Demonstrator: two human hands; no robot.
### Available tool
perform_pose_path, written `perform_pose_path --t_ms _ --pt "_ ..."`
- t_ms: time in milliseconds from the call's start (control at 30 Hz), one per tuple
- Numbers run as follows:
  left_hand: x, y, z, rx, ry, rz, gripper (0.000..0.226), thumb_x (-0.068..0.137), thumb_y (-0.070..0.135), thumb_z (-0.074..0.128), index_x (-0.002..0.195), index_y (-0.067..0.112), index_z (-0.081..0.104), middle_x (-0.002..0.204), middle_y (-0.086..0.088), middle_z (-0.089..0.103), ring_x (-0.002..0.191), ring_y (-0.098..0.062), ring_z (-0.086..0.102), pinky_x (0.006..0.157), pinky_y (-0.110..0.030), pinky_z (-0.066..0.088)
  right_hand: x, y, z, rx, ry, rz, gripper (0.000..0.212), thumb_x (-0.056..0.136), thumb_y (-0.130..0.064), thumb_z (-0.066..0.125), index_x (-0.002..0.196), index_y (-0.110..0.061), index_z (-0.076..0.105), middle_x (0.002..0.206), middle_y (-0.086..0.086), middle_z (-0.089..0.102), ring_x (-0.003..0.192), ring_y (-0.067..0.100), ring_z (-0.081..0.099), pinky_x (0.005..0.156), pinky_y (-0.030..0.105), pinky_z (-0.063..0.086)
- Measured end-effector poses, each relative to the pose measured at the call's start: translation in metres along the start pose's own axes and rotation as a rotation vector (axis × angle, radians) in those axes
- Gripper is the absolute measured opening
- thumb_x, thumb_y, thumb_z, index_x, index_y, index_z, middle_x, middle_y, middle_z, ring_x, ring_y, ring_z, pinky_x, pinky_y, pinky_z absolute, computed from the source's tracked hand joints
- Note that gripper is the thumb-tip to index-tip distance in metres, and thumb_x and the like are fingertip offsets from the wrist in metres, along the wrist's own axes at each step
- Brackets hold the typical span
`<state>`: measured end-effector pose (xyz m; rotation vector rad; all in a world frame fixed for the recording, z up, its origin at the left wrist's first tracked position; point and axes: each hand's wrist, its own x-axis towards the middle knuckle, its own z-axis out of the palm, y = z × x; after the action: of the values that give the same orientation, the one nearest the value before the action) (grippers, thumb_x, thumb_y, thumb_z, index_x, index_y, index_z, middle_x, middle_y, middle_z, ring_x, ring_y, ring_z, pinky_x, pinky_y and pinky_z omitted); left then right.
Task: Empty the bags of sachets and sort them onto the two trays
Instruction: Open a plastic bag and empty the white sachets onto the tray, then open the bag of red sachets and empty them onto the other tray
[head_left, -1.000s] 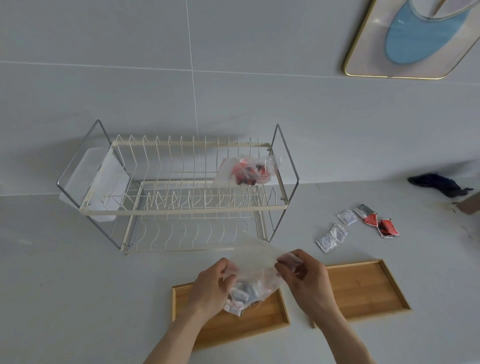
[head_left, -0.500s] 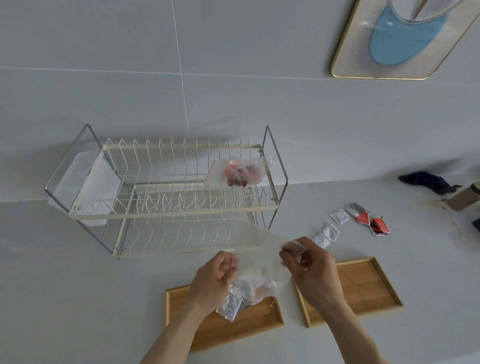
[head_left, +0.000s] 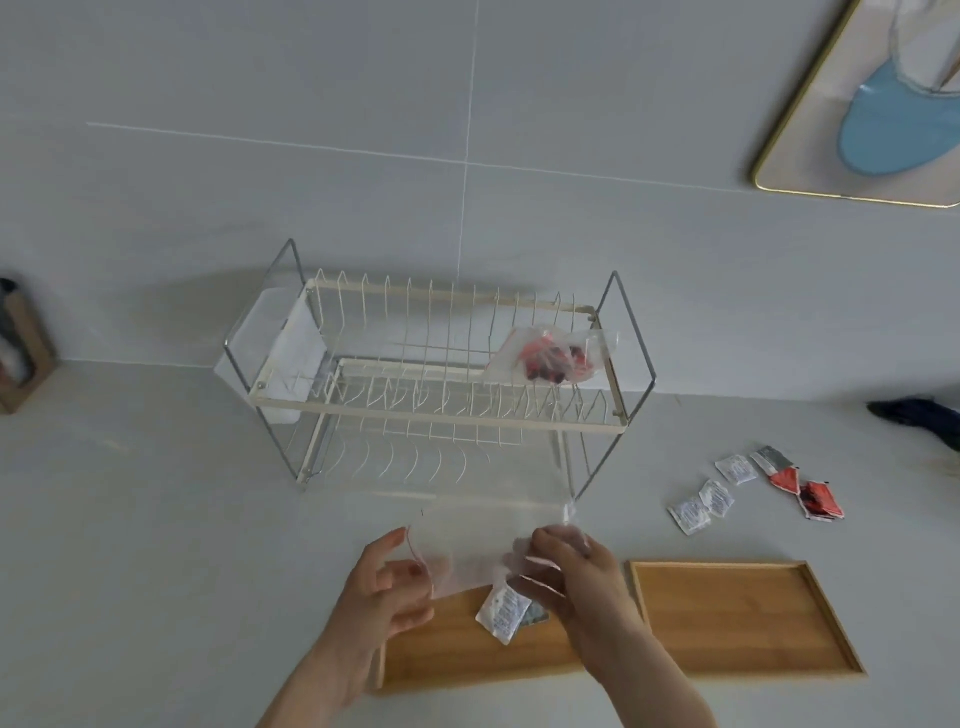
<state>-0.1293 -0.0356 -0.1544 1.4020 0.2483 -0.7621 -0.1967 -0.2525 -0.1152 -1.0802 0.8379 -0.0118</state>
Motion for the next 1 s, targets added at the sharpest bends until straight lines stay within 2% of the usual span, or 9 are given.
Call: perform_pose_path --t_ms 133,300,400,467,600,700,767,867,1000 --pt "-0.01 -0.005 -0.038 -0.035 0.205 0.061 0.042 0.084 -0.001 0.073 0.118 0.021 0.062 0.105 -0.019 0.068 0.092 -0.031 0.07 0.081 -0.039 0.059 0.004 0.017 0.027 -0.108 0.03 0.025 0.016 0.09 -0.003 0.07 0.105 0.0 0.067 0.106 0.029 0.073 0.084 0.034 0.072 0.073 0.043 0.063" --pt "-0.025 -0.009 -0.08 -0.098 0.353 0.122 0.035 0.084 -0.005 0.07 0.114 0.013 0.065 0.095 -0.017 0.069 0.082 -0.026 0.07 0.084 -0.041 0.059 0.008 0.034 0.067 -0.21 0.008 0.055 0.024 0.089 0.005 0.068 0.111 -0.003 0.063 0.103 0.029 0.071 0.08 0.032 0.072 0.064 0.037 0.061" --pt "-0.033 -0.012 -0.098 -0.105 0.444 0.111 0.047 0.071 0.019 0.082 0.114 0.02 0.064 0.105 -0.009 0.068 0.094 -0.023 0.068 0.093 -0.045 0.056 0.005 0.046 0.094 -0.173 -0.055 0.109 0.024 0.09 0.012 0.062 0.112 0.003 0.059 0.094 0.026 0.071 0.067 0.03 0.071 0.057 0.035 0.062" --pt "-0.039 -0.016 -0.108 -0.096 0.486 0.044 0.056 0.066 0.038 0.081 0.117 0.028 0.06 0.115 -0.002 0.064 0.105 -0.018 0.064 0.098 -0.046 0.052 0.001 0.053 0.111 -0.146 -0.118 0.131 0.024 0.091 0.013 0.06 0.113 0.004 0.058 0.087 0.021 0.071 0.064 0.029 0.07 0.055 0.034 0.062" --pt "-0.054 -0.024 -0.122 -0.29 0.37 -0.183 0.052 0.084 0.052 0.069 0.127 0.03 0.048 0.123 -0.004 0.057 0.106 -0.027 0.065 0.088 -0.049 0.057 -0.009 0.063 0.143 -0.057 -0.302 0.213 0.021 0.091 0.009 0.061 0.109 -0.002 0.058 0.088 0.019 0.072 0.072 0.033 0.071 0.068 0.039 0.063" --pt "-0.056 -0.035 -0.134 -0.5 0.363 -0.167 0.046 0.088 0.033 0.072 0.125 0.015 0.052 0.122 -0.016 0.06 0.099 -0.041 0.071 0.08 -0.053 0.061 -0.013 0.069 0.166 -0.067 -0.385 0.256 0.021 0.091 0.008 0.062 0.108 -0.005 0.059 0.088 0.017 0.073 0.074 0.032 0.073 0.066 0.038 0.064" --pt "-0.057 -0.037 -0.142 -0.511 0.471 -0.08 0.042 0.088 0.016 0.073 0.124 0.007 0.055 0.109 -0.016 0.067 0.091 -0.036 0.071 0.074 -0.044 0.062 -0.015 0.072 0.18 -0.13 -0.413 0.251 0.022 0.09 0.008 0.064 0.108 -0.004 0.059 0.088 0.016 0.073 0.075 0.032 0.073 0.066 0.039 0.064" --pt "-0.059 -0.033 -0.157 -0.429 0.635 0.028 0.035 0.087 0.005 0.069 0.12 0.005 0.057 0.083 -0.012 0.066 0.072 -0.026 0.056 0.071 -0.035 0.056 -0.015 0.075 0.195 -0.34 -0.365 0.17 0.025 0.088 0.006 0.066 0.111 -0.002 0.059 0.086 0.015 0.071 0.073 0.029 0.07 0.07 0.039 0.064" --pt "-0.06 -0.03 -0.182 -0.292 0.798 0.109 0.036 0.083 0.001 0.073 0.115 0.012 0.059 0.101 -0.008 0.069 0.076 -0.025 0.064 0.062 -0.031 0.048 0.0 0.09 0.209 -0.609 -0.236 -0.02 0.043 0.089 0.002 0.064 0.127 -0.011 0.051 0.096 0.01 0.067 0.071 0.027 0.068 0.065 0.038 0.062"
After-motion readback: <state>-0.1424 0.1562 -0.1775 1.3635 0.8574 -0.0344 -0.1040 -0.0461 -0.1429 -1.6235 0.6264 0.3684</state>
